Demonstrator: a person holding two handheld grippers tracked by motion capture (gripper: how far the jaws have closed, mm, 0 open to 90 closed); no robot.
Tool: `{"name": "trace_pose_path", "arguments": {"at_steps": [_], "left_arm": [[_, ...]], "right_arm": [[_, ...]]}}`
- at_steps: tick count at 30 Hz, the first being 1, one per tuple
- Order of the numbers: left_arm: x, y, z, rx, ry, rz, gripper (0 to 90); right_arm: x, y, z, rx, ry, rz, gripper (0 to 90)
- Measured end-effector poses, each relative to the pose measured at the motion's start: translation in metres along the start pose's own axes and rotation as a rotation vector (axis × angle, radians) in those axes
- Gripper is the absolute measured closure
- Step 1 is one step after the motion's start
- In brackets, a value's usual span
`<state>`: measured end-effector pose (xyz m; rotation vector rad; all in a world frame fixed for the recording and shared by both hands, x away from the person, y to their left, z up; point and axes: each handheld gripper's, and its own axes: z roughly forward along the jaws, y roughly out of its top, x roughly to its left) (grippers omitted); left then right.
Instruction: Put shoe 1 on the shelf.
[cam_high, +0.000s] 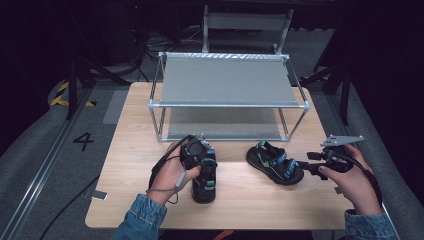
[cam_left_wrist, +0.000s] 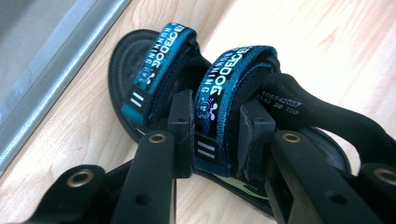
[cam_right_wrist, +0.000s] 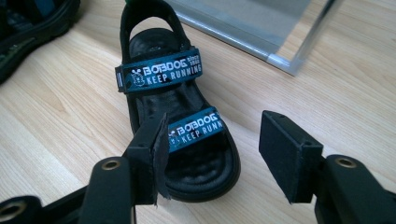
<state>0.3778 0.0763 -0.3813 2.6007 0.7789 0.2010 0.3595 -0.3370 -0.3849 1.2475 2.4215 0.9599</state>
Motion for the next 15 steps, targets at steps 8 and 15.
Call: {"name": "trace_pose_path", "arguments": {"at_steps": [8, 15], "left_arm": [[-0.002, 0.018, -0.027, -0.011, -0.004, -0.007, 71.2], [0.002, 0.032, -0.051, -0.039, -0.004, -0.022, 71.2]], "right_arm": [[-0.002, 0.002, 0.004, 0.002, 0.038, -0.015, 45.8], [-0.002, 0.003, 0.003, -0.010, 0.059, -0.013, 45.9]]}}
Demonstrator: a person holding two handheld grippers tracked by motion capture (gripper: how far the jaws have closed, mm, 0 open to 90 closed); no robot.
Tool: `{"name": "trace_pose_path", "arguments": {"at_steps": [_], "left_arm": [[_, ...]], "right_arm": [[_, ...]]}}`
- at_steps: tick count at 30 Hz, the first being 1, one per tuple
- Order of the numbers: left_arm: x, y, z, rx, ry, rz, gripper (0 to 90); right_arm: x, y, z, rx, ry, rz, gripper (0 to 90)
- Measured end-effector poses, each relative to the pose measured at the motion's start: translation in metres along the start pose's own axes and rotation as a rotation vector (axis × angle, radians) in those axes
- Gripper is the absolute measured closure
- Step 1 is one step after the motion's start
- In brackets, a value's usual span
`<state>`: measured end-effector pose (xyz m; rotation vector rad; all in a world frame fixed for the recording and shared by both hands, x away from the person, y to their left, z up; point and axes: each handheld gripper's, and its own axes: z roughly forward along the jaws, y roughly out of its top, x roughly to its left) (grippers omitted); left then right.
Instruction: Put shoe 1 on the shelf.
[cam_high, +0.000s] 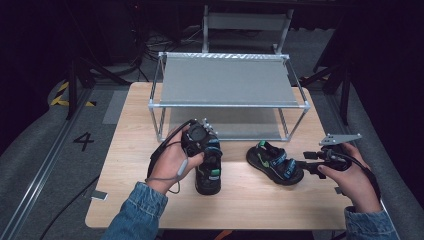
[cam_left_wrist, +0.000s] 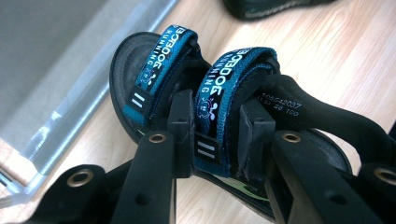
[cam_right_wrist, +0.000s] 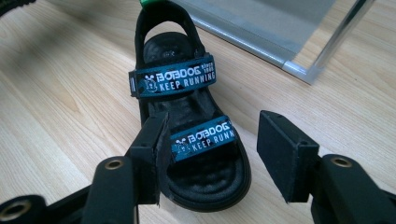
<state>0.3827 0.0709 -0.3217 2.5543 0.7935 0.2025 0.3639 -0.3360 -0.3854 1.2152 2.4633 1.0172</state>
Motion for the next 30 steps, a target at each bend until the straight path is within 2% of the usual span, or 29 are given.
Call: {"name": "trace_pose_path", "arguments": {"at_steps": [9, 15, 20, 24, 30], "left_arm": [[0.001, 0.015, -0.026, -0.023, 0.010, -0.002, 71.1], [0.004, 0.027, -0.045, -0.068, 0.009, -0.007, 71.1], [0.005, 0.036, -0.054, -0.076, 0.025, 0.007, 71.1], [0.005, 0.043, -0.059, -0.063, 0.036, 0.027, 71.2], [0.007, 0.052, -0.069, -0.091, 0.021, 0.021, 71.2]], "right_arm": [[-0.002, 0.000, -0.003, -0.012, 0.007, 0.007, 46.0], [-0.003, -0.001, -0.006, -0.022, 0.007, 0.009, 46.1], [-0.004, -0.001, -0.008, -0.031, 0.005, 0.012, 46.3], [-0.004, -0.001, -0.009, -0.034, 0.008, 0.012, 46.4], [-0.006, -0.001, -0.009, -0.037, 0.013, 0.010, 46.5]]}}
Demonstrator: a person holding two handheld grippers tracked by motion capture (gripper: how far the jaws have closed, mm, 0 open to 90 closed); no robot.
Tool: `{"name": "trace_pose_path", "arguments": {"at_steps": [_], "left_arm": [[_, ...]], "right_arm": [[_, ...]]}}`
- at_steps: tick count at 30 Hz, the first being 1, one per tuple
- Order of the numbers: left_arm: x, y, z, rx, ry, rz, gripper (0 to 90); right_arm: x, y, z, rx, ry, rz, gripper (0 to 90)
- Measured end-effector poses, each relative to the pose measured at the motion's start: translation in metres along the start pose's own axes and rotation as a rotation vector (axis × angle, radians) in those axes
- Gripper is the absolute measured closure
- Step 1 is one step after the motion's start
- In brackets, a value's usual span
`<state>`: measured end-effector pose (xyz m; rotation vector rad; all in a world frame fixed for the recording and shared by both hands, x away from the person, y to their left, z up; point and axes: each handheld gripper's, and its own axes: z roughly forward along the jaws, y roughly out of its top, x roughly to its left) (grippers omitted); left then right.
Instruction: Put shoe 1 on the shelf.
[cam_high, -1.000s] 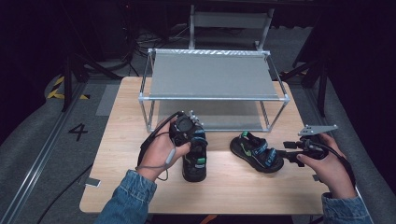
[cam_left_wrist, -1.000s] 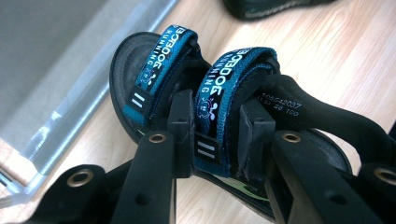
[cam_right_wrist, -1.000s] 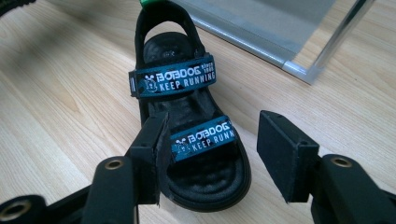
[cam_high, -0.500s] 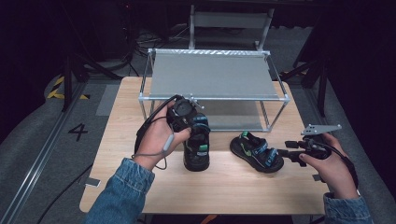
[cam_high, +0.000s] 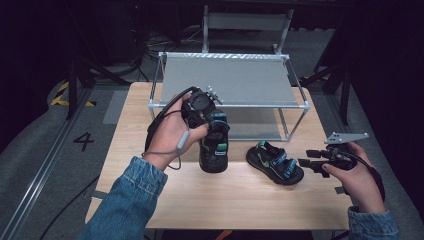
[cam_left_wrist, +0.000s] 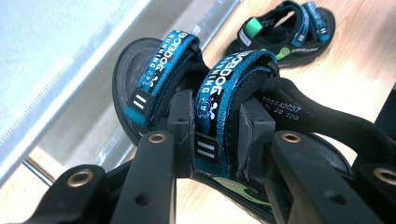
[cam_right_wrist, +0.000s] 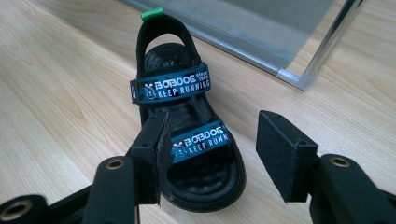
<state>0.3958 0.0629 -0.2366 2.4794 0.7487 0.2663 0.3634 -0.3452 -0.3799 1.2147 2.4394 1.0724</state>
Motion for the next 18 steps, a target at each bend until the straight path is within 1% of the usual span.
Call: {"name": "trace_pose_path", "arguments": {"at_steps": [4, 7, 10, 11, 12, 13, 15, 17, 18], "left_arm": [[0.000, 0.005, -0.006, -0.015, -0.009, 0.000, 71.2], [0.002, 0.011, -0.011, -0.022, -0.008, 0.002, 71.2], [0.003, 0.018, -0.016, -0.023, 0.002, 0.007, 71.2], [0.003, 0.018, -0.016, -0.023, 0.002, 0.007, 71.2], [0.003, 0.023, -0.019, -0.022, 0.011, 0.009, 71.2], [0.003, 0.023, -0.019, -0.022, 0.011, 0.009, 71.2], [0.004, 0.029, -0.021, -0.015, 0.020, 0.016, 71.2], [0.005, 0.032, -0.022, -0.013, 0.020, 0.018, 71.2], [0.006, 0.033, -0.023, -0.017, 0.018, 0.011, 71.2]], "right_arm": [[0.000, 0.001, 0.000, -0.001, 0.005, 0.000, 46.5], [0.000, 0.000, 0.000, -0.002, 0.011, -0.003, 46.5], [0.000, -0.002, -0.001, -0.001, 0.010, -0.002, 46.7], [0.000, -0.002, -0.001, -0.001, 0.010, -0.002, 46.7], [0.002, -0.003, 0.000, 0.006, 0.009, -0.004, 46.8], [0.002, -0.003, 0.000, 0.006, 0.009, -0.004, 46.8], [0.004, -0.004, 0.002, 0.009, 0.014, -0.013, 46.8], [0.005, -0.003, 0.003, 0.013, 0.018, -0.016, 46.8], [0.006, -0.003, 0.004, 0.013, 0.023, -0.020, 46.8]]}}
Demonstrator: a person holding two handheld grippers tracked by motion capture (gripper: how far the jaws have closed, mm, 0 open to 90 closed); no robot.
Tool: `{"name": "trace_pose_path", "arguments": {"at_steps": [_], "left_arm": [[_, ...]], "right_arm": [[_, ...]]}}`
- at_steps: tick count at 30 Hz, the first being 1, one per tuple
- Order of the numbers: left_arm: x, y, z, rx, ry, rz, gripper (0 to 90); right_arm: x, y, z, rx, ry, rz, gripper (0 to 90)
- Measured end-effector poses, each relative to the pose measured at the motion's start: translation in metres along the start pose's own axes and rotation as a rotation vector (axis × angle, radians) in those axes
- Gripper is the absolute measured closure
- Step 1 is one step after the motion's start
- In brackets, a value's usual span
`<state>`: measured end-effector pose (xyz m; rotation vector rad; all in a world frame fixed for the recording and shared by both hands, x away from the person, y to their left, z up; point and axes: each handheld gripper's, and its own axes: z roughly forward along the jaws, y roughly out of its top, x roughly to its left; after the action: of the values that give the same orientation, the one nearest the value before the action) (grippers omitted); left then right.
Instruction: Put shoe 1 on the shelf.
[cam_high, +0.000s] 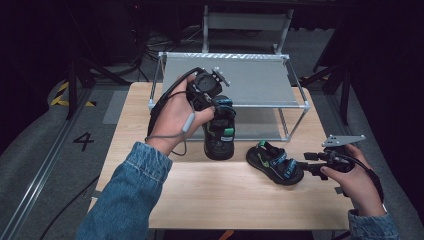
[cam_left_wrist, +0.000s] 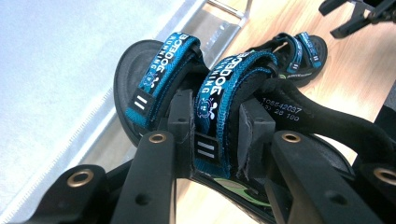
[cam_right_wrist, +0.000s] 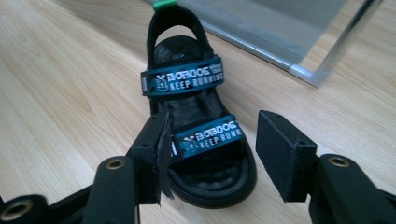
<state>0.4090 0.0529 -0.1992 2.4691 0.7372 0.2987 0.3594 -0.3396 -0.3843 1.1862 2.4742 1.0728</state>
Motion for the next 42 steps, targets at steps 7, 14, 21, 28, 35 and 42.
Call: {"name": "trace_pose_path", "arguments": {"at_steps": [7, 14, 21, 28, 35, 42], "left_arm": [[0.013, 0.008, -0.003, -0.028, 0.000, -0.013, 71.3], [0.027, 0.018, -0.003, -0.043, -0.001, -0.018, 71.3], [0.043, 0.031, 0.000, -0.071, -0.001, -0.018, 71.2], [0.060, 0.043, 0.010, -0.093, 0.000, -0.009, 71.1], [0.077, 0.049, 0.022, -0.104, -0.015, -0.014, 71.1], [0.088, 0.051, 0.038, -0.070, -0.020, -0.028, 70.8]], "right_arm": [[0.003, 0.002, 0.002, -0.004, 0.016, -0.013, 46.8], [0.001, 0.004, 0.003, -0.006, 0.021, -0.017, 46.7], [-0.001, 0.003, 0.002, -0.010, 0.025, -0.010, 46.7], [-0.004, 0.002, -0.001, -0.019, 0.024, 0.000, 46.7], [-0.005, 0.002, -0.001, -0.019, 0.029, 0.000, 46.7], [-0.005, 0.001, 0.002, -0.010, 0.031, -0.002, 46.7]]}}
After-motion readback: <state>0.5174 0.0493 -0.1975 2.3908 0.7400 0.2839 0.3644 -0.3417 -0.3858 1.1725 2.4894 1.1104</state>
